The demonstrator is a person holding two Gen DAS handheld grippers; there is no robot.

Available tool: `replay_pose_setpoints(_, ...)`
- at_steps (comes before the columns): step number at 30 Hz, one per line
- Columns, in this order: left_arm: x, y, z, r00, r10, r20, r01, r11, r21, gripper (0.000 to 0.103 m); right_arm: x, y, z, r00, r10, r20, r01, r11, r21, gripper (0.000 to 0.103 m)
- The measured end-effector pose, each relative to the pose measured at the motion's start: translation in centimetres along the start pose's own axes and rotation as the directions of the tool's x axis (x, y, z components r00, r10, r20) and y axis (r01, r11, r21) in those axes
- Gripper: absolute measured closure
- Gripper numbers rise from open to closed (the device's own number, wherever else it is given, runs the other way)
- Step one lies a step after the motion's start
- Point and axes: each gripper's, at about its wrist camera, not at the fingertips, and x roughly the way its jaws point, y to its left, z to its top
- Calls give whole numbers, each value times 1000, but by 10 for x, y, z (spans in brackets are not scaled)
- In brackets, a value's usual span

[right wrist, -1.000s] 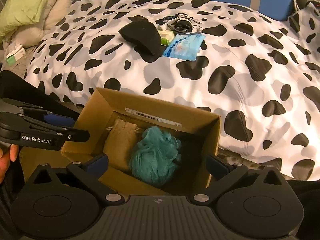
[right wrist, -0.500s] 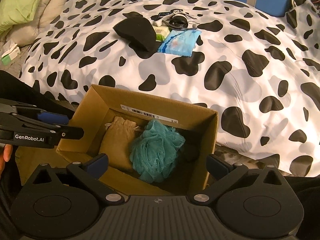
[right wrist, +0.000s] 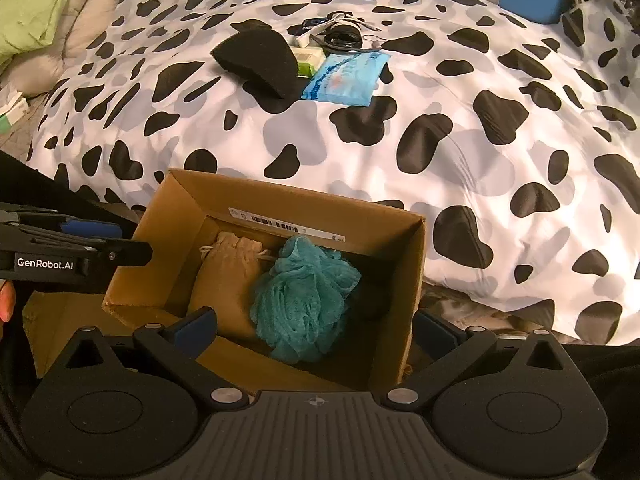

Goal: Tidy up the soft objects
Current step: 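Open both grippers to drop the pouch and sponge into the box, then move both tools from the box toward the black foam sponge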

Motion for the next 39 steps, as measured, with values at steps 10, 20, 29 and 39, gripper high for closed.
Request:
replay_pose_setpoints(10,-5,2,3,999,-11,45,11,1000,-11,53,-1,-6,3,1000,-11,14,10,999,37,0)
replay_pose_setpoints(20,-8,1,5,996,-24,88,25,1000,-7,53,-3,-9,5,999,-20,30,18,998,61,0)
replay_pose_setpoints(29,-9,4,8,994,-14,109,17,1000,-24,38,-6,-17,8,998,-34,57,28,994,103,0)
replay_pose_setpoints(39,-9,7,20,990,-12,137,18,999,-38,38,-9,-25,16,994,-44,100,30,990,138,0)
